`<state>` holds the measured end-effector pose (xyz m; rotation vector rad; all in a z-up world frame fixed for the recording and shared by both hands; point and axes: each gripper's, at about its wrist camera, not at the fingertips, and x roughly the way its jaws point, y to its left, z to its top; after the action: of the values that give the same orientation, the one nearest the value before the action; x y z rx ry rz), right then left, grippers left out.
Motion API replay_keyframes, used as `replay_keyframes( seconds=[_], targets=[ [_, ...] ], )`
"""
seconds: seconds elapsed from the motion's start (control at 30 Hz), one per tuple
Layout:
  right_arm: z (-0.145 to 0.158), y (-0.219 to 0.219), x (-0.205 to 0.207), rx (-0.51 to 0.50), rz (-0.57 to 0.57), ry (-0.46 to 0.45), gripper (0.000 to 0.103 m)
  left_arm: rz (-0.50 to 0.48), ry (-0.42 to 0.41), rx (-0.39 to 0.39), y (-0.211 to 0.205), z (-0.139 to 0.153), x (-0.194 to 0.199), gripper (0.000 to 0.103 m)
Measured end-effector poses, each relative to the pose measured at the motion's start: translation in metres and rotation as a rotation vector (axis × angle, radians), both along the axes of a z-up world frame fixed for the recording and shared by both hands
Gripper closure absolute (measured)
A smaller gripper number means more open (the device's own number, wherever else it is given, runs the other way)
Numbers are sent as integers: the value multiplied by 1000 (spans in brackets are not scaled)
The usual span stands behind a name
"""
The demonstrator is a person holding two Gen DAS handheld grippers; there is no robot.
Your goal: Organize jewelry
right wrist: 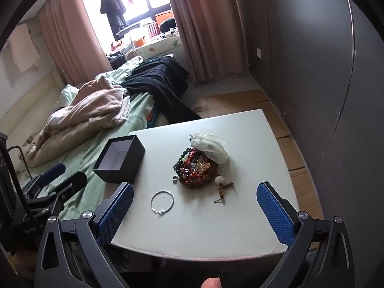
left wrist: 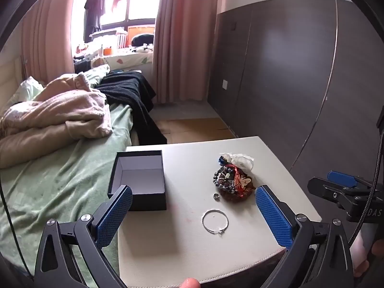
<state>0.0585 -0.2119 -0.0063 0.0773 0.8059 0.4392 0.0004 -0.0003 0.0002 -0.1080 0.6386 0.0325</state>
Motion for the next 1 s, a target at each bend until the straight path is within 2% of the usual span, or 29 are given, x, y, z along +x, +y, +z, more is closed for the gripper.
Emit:
replay_keyframes(
  seconds=[0.2,0.23,0.33,0.43,0.67,1.0],
  targets=[
    [8,-1,-1,7,7,-26,0,-4,4,-24,4,-3,9,1],
    [7,-2,-4,8,9,-34,0,-10,-29,3,-2,-3,3,1],
    [8,0,-5,8,16,-37,0,7,-44,24,-6,0,2,1],
    [6,-1,-4,4,18,-41,0,10,-72,15,-6,6,-9,1],
    [6,-3,-4,-1,25,-46,0,-1,-61,16,-9,5,-8,1],
    [8,-3,-8,-4,23,-73,0,-7,-91,29,-14,7,-15,1]
  ],
)
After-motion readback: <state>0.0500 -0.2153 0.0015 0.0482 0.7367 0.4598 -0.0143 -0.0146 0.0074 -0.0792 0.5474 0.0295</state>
